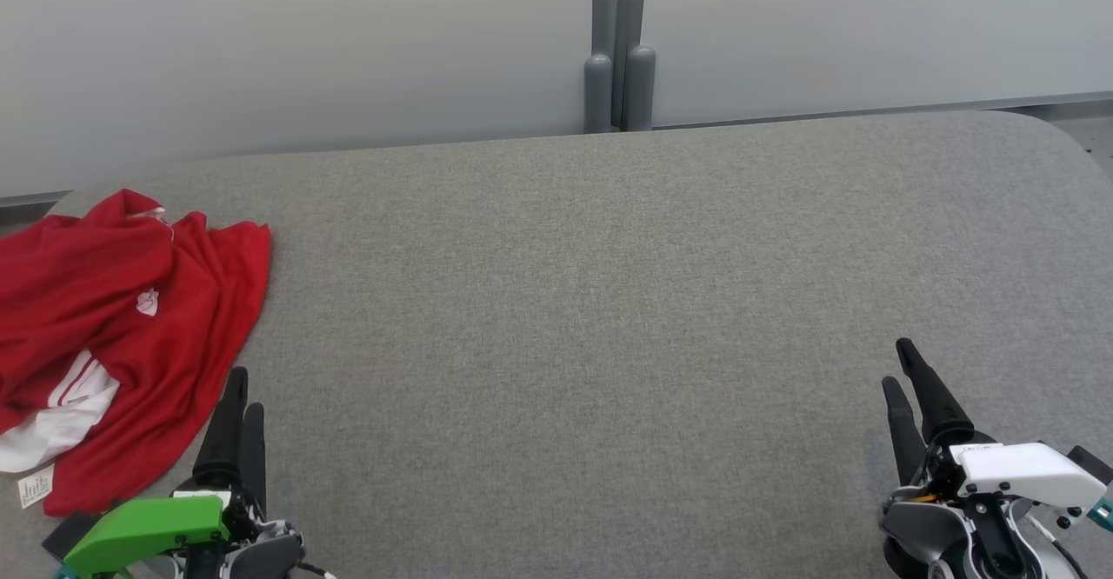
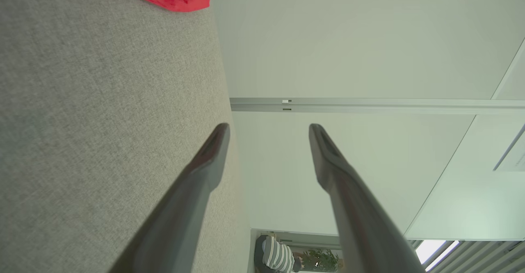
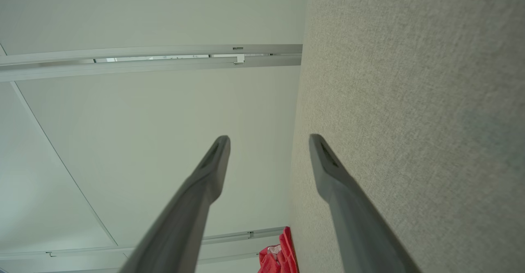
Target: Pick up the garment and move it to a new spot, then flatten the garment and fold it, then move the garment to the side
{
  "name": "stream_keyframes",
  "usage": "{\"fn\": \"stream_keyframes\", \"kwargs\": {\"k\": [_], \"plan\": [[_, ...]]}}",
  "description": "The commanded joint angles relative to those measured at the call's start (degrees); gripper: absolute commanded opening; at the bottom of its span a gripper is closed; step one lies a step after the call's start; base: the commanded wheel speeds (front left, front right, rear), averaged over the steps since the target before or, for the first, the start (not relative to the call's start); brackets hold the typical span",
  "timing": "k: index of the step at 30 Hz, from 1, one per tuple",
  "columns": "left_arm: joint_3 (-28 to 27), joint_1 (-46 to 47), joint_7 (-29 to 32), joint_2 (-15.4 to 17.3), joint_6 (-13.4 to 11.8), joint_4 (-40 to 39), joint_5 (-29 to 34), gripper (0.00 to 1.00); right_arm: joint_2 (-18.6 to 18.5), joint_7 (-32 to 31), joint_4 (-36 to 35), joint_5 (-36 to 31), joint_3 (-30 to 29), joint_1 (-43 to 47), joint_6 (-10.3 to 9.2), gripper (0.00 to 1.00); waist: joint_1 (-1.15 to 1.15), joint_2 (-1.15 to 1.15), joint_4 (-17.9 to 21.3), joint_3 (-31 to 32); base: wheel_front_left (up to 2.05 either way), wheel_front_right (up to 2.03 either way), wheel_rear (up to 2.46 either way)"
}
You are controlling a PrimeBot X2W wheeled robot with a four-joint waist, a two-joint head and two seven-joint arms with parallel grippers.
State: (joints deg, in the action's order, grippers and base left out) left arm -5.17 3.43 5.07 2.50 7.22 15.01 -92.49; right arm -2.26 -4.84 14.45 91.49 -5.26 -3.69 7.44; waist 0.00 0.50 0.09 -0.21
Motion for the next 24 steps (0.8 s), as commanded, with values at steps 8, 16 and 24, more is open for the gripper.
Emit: {"fn": "stream_keyframes", "kwargs": {"k": [8, 16, 24], "plan": [[1.7, -0.2, -2.8, 1.0, 0.1, -1.0, 3.2, 1.0, -0.4, 2.7, -1.6, -7.2, 0.6, 0.2, 0.02, 1.0, 0.0, -0.06, 0.2, 0.0, 0.0, 0.0, 0.0], [2.5, -0.6, -5.1, 1.8, 0.0, -0.5, 10.5, 1.0, -0.4, 4.7, -3.2, -19.9, 0.7, 0.5, 0.02, 1.0, 0.0, -0.09, 0.4, 0.0, 0.0, 0.0, 0.0], [2.6, -1.0, -6.9, 1.9, 0.0, -0.9, 20.6, 1.0, -0.5, 6.5, -5.5, -33.5, 1.6, 0.8, 0.03, 1.0, 0.0, -0.13, 0.5, -0.1, 0.0, 0.0, 0.0]]}}
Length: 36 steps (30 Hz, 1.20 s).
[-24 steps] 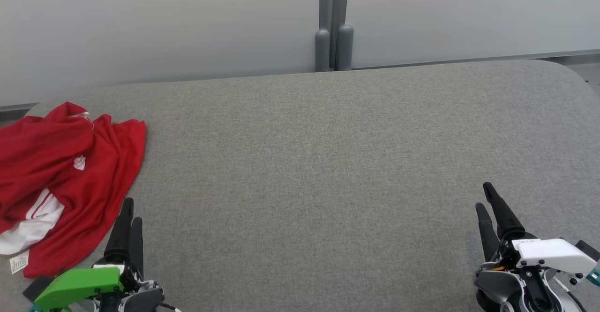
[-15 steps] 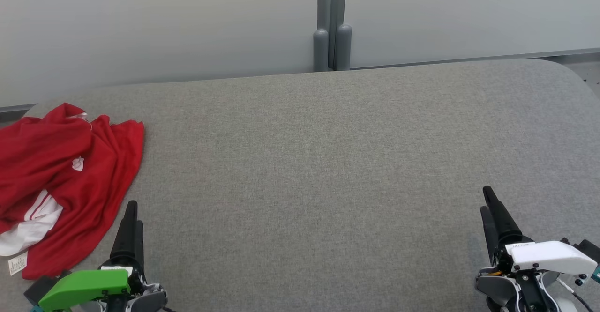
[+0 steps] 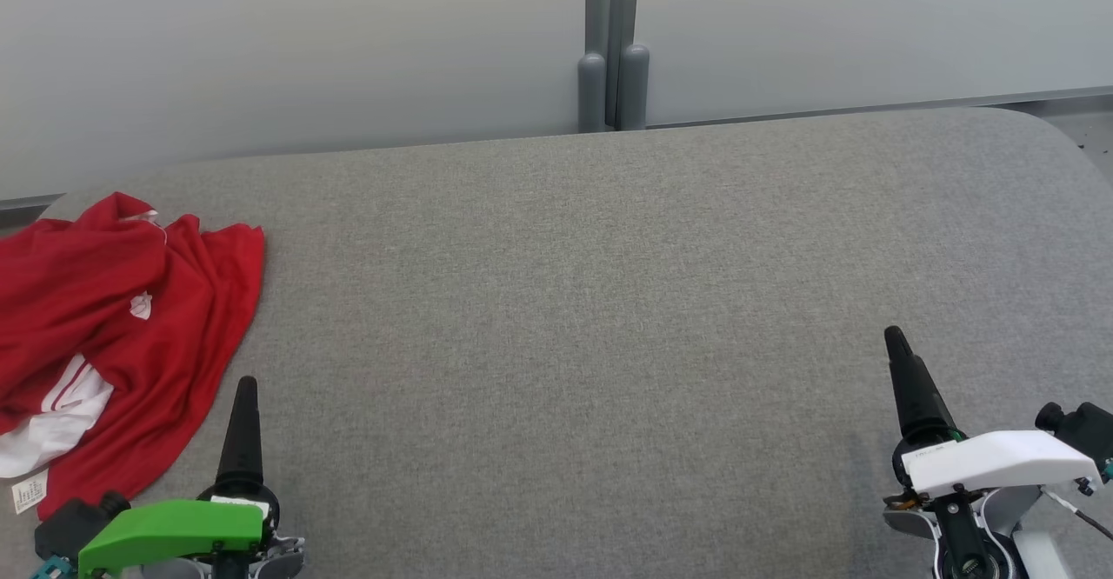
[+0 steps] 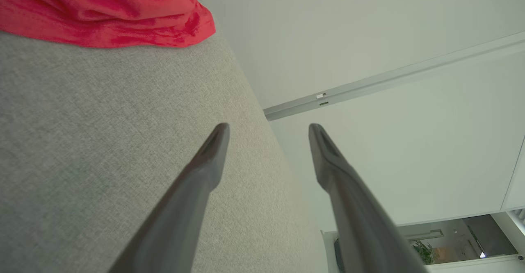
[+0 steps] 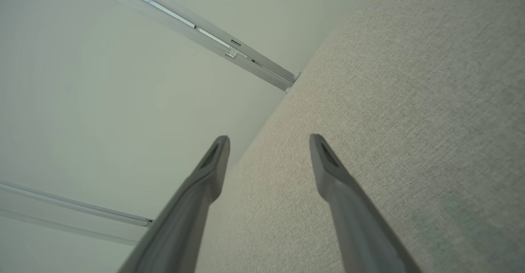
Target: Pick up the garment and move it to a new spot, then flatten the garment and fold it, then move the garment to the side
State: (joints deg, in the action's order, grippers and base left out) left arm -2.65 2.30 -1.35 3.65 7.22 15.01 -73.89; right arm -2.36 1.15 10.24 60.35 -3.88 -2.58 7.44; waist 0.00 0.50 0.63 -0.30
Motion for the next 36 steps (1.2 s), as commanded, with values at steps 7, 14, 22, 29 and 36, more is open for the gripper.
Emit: {"fn": "stream_keyframes", "kwargs": {"k": [7, 14, 22, 29, 36], "plan": [[0.9, -0.1, -1.7, 1.6, 0.1, -0.8, 9.8, 1.0, -0.4, 1.8, -2.5, -11.3, 1.6, -0.1, 0.03, 1.0, 0.0, -0.15, 0.1, -0.1, 0.0, 0.0, 0.0], [1.7, -0.1, -3.1, 3.0, -0.3, -1.8, 21.2, 1.0, -0.4, 3.2, -2.8, -19.8, 2.6, -0.1, 0.03, 1.0, 0.0, -0.18, 0.2, -0.2, 0.0, 0.0, 0.0], [2.2, -0.7, -4.6, 3.9, -0.8, -2.6, 31.8, 1.0, -0.9, 4.7, -1.4, -28.7, 3.6, -0.8, 0.04, 1.0, 0.0, -0.21, 0.6, -0.3, 0.0, 0.0, 0.0], [3.2, -1.7, -5.8, 4.7, -1.4, -2.2, 38.7, 1.0, -1.3, 5.9, -0.3, -34.4, 3.7, -0.7, 0.04, 1.0, 0.0, -0.24, 1.0, -0.3, 0.0, 0.0, 0.0], [4.5, -2.6, -6.9, 5.3, -1.2, -1.4, 43.7, 1.0, -1.4, 7.0, 0.7, -38.9, 3.9, -0.3, 0.04, 1.0, 0.0, -0.27, 1.4, -0.2, 0.0, 0.0, 0.0]]}}
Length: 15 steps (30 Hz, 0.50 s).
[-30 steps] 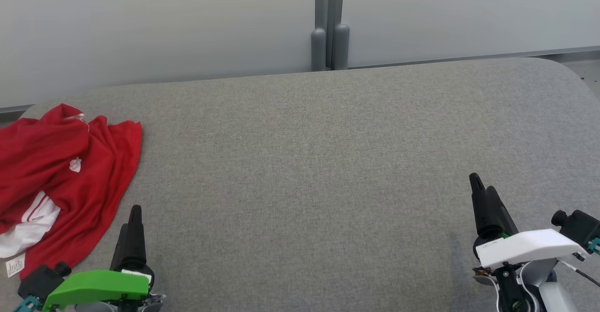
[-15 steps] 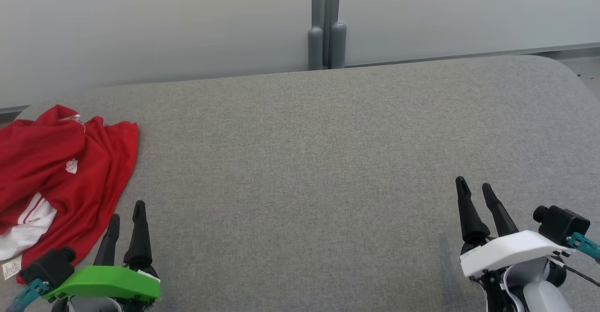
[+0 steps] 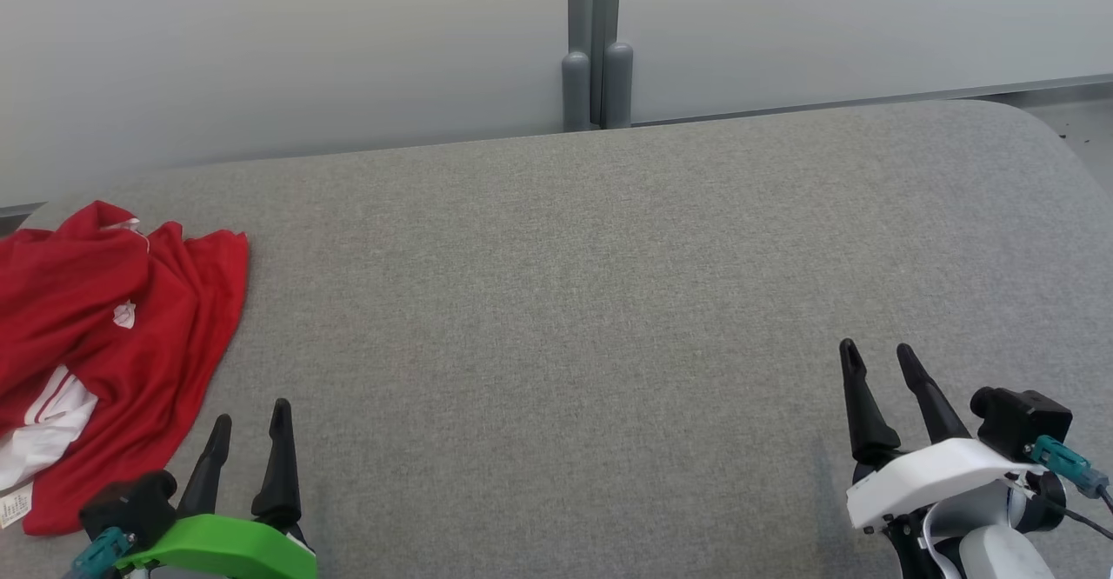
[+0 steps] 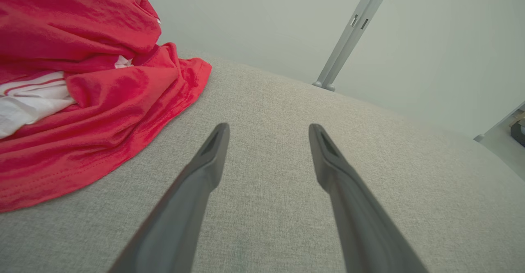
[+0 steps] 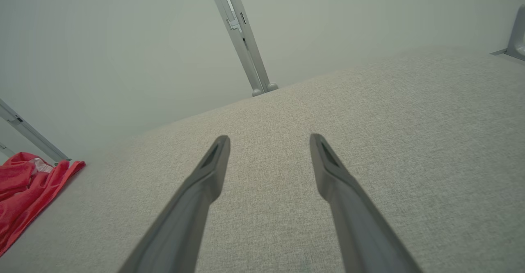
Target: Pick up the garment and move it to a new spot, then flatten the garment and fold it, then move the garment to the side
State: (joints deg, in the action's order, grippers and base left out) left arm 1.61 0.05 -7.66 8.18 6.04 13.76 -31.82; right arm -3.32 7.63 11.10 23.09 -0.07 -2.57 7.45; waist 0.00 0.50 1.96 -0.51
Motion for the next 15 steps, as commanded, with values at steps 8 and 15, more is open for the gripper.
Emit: {"fn": "stream_keyframes", "kwargs": {"k": [8, 15], "plan": [[1.5, -1.2, -1.8, 1.6, 0.3, 0.2, 6.6, 1.0, -0.5, 1.8, 1.3, -5.7, 0.4, 0.2, 0.03, 1.0, 0.0, -0.3, 0.4, 0.0, 0.0, 0.0, 0.0], [1.8, -1.7, -2.6, 2.0, 0.3, 1.1, 9.9, 1.0, -0.8, 2.6, 2.0, -8.9, 0.5, 0.3, 0.03, 1.0, 0.0, -0.32, 0.7, -0.1, 0.0, 0.0, 0.0]]}}
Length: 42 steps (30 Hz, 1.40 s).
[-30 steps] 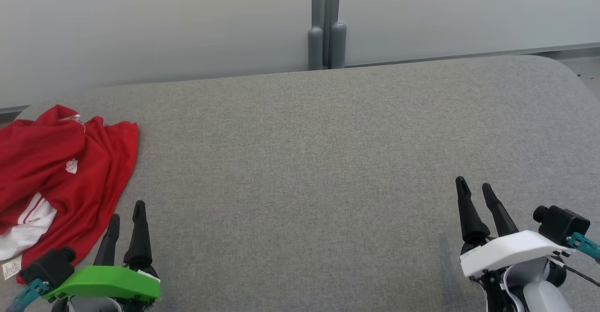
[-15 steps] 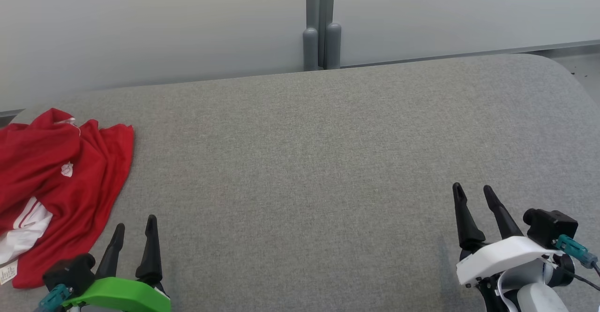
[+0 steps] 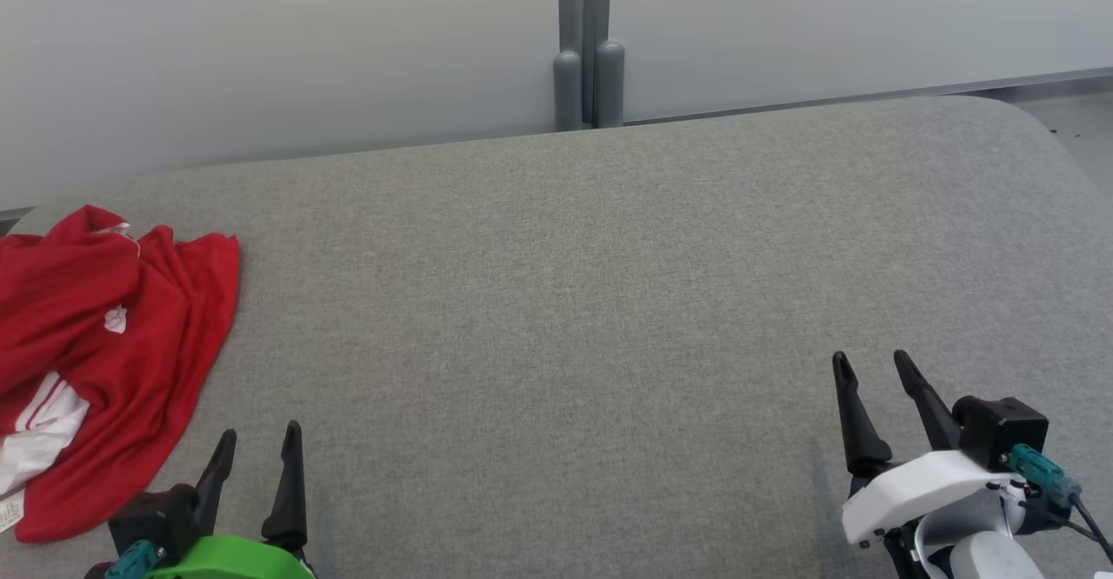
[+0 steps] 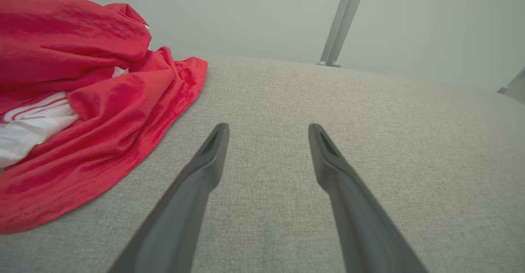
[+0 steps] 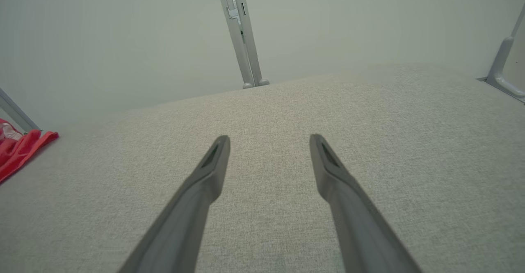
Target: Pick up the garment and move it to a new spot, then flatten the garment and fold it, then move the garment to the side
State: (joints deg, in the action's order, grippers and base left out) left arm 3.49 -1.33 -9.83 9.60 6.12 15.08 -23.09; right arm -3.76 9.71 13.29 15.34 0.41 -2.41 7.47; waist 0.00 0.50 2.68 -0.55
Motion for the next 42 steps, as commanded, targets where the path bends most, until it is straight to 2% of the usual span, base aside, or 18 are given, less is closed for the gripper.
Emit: {"fn": "stream_keyframes", "kwargs": {"k": [1, 16, 42], "plan": [[0.0, -0.3, -0.5, 0.7, 0.2, -0.1, 1.7, 1.0, -0.3, 0.7, -0.2, -1.7, 0.0, 0.1, 0.02, 1.0, 0.0, -0.33, 0.1, 0.0, 0.0, 0.0, 0.0], [-2.4, -0.4, -2.6, -0.9, 0.9, 4.6, 5.3, 1.0, 0.2, 2.7, 0.6, -8.2, -0.2, 0.9, 0.03, 1.0, 0.0, -0.39, 0.5, -0.4, 0.0, 0.0, 0.0], [-3.0, -0.6, -5.3, -1.9, 1.4, 6.2, 14.4, 1.0, 0.6, 5.4, 1.0, -18.5, -0.5, 2.0, 0.03, 1.0, 0.0, -0.49, 0.2, -0.3, 0.0, 0.0, 0.0]]}}
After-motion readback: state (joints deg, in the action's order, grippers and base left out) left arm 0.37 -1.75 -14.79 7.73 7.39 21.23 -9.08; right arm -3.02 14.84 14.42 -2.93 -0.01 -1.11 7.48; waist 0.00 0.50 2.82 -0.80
